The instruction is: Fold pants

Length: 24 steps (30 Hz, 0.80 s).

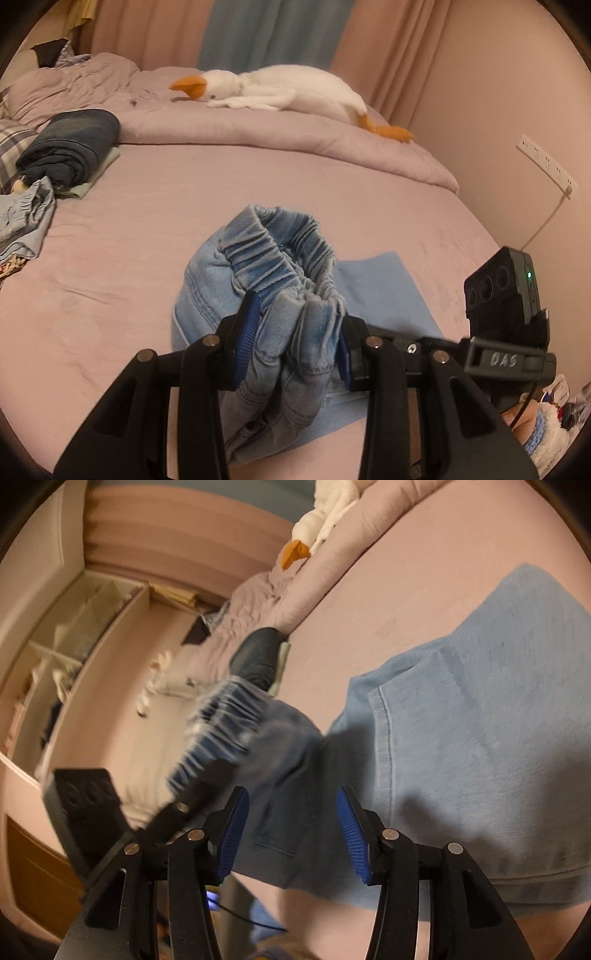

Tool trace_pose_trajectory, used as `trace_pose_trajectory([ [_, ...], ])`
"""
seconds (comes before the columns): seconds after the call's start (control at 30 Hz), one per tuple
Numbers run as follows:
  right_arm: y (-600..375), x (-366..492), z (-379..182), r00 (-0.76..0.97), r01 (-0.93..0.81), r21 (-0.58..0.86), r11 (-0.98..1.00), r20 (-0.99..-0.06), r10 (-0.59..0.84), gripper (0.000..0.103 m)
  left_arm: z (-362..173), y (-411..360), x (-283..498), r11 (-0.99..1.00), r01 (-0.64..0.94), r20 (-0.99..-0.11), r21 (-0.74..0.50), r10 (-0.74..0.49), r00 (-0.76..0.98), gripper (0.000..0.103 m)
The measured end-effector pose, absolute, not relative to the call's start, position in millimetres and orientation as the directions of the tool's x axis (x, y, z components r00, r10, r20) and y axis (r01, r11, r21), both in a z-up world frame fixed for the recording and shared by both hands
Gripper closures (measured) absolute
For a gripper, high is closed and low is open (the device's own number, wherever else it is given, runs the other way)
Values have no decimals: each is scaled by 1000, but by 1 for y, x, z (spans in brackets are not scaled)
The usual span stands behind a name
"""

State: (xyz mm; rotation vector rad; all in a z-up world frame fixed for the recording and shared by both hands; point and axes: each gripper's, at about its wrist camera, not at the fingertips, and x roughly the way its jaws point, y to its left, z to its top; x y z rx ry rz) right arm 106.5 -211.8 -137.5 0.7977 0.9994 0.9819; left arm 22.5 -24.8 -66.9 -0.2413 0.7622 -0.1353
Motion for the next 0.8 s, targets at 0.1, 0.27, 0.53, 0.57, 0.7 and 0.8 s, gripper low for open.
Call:
trace_pose_trajectory([
  [0.1,-213,109,-143,212,-253,919,302,-252,944,48,-73,-31,28,966,46,-681,-254,-212,701,66],
  [0.27,-224,114,-154,206,-169,960,223,-186,961,47,-82,-38,34,969,60,-695,-242,-216,686,65],
  [0.53,-234,122,-161,213,-85,985,149,-128,969,39,-98,-52,41,971,96,-728,-220,-229,646,61],
  [0.57,-234,122,-161,218,-75,986,151,-131,967,35,-100,-53,42,971,100,-732,-216,-229,642,60],
  [0.7,-234,127,-168,189,-32,992,124,-116,975,35,-111,-61,46,969,113,-758,-222,-244,604,55],
  [0.8,-231,131,-167,170,-33,990,135,-128,977,35,-119,-64,48,965,124,-777,-229,-258,574,54],
])
